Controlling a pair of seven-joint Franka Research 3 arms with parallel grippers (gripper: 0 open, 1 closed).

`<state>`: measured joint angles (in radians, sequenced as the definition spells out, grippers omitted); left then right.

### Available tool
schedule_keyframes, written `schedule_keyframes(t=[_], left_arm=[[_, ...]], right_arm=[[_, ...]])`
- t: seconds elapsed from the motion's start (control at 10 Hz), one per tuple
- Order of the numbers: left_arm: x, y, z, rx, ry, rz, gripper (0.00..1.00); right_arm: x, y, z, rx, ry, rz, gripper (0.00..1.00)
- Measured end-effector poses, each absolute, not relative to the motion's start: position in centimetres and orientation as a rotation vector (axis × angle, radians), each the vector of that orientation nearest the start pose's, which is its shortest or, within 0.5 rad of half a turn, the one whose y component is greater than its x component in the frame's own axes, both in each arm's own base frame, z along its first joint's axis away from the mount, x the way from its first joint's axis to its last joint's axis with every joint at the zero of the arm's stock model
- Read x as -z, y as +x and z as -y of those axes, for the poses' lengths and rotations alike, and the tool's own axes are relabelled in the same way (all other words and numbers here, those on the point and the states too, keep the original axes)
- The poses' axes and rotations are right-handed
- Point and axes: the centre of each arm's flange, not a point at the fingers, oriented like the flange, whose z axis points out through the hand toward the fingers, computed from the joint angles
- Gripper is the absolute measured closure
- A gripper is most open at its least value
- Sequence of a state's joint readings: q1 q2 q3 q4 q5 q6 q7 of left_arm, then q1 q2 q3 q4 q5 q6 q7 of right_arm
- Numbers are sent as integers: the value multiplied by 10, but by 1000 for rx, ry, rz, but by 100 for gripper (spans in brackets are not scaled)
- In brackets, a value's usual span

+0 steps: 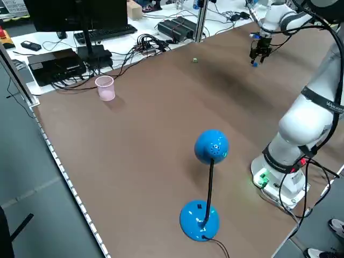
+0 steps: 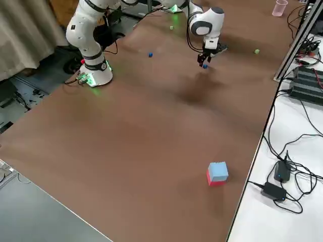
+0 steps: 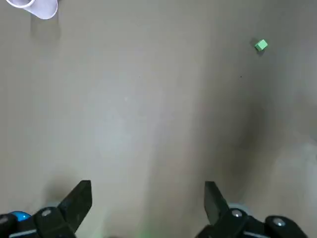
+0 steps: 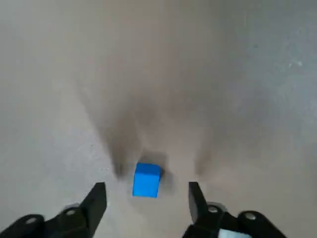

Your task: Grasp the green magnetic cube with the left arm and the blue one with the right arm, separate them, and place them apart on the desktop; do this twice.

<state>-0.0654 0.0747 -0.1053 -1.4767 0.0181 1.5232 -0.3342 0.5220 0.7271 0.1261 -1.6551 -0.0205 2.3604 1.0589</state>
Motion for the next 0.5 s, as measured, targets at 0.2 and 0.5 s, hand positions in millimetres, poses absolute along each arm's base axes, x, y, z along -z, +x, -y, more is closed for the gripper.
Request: schedule_keyframes(t=[0.2, 0.5], left_arm=[[-623, 565, 97, -38, -3115, 245, 0], [-622, 565, 99, -41, -3115, 241, 0]], right_arm=[[-183, 551, -405, -83, -3006, -737, 52], [-187, 556, -404, -62, -3001, -746, 77]])
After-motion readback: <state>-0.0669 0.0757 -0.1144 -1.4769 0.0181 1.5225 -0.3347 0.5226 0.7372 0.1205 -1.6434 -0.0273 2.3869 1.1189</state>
